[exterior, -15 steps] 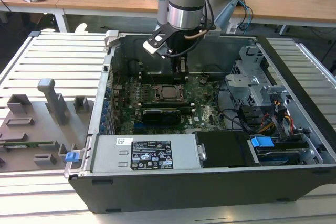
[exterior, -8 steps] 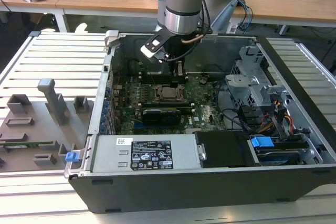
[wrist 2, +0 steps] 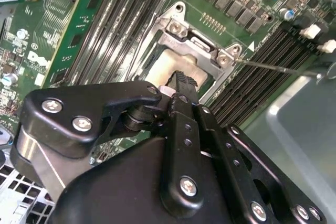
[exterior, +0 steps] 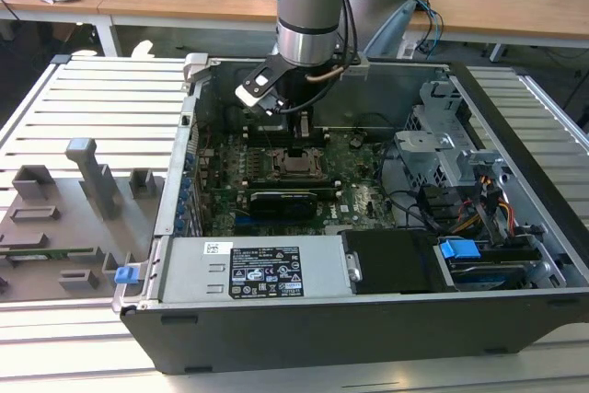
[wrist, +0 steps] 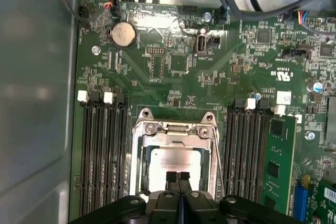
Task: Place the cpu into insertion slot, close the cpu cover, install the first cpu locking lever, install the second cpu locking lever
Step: 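Close the cpu cover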
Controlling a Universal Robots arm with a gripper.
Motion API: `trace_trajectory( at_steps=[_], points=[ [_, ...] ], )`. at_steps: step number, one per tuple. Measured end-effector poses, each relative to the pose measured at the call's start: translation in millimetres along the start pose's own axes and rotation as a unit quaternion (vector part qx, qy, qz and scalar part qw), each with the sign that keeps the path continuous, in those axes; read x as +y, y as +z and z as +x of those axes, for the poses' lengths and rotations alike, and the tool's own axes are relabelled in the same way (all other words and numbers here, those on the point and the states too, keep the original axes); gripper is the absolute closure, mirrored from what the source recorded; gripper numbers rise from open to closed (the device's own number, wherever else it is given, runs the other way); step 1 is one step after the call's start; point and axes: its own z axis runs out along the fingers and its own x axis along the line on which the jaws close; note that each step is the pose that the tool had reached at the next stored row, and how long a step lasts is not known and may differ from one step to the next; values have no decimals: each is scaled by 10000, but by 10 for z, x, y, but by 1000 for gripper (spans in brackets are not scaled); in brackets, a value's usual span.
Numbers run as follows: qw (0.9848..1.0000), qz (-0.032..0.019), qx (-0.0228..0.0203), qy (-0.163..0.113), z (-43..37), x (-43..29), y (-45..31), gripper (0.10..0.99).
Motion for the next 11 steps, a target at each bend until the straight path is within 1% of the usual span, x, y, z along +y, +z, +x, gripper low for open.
trace_trajectory(
  at_steps=[6,8,11],
  points=[
    [10000,0,-1,0,5,-91,52,980],
    [10000,0,-1,0,10,-173,75,980],
    [10000,0,-1,0,13,-230,94,980]
  ],
)
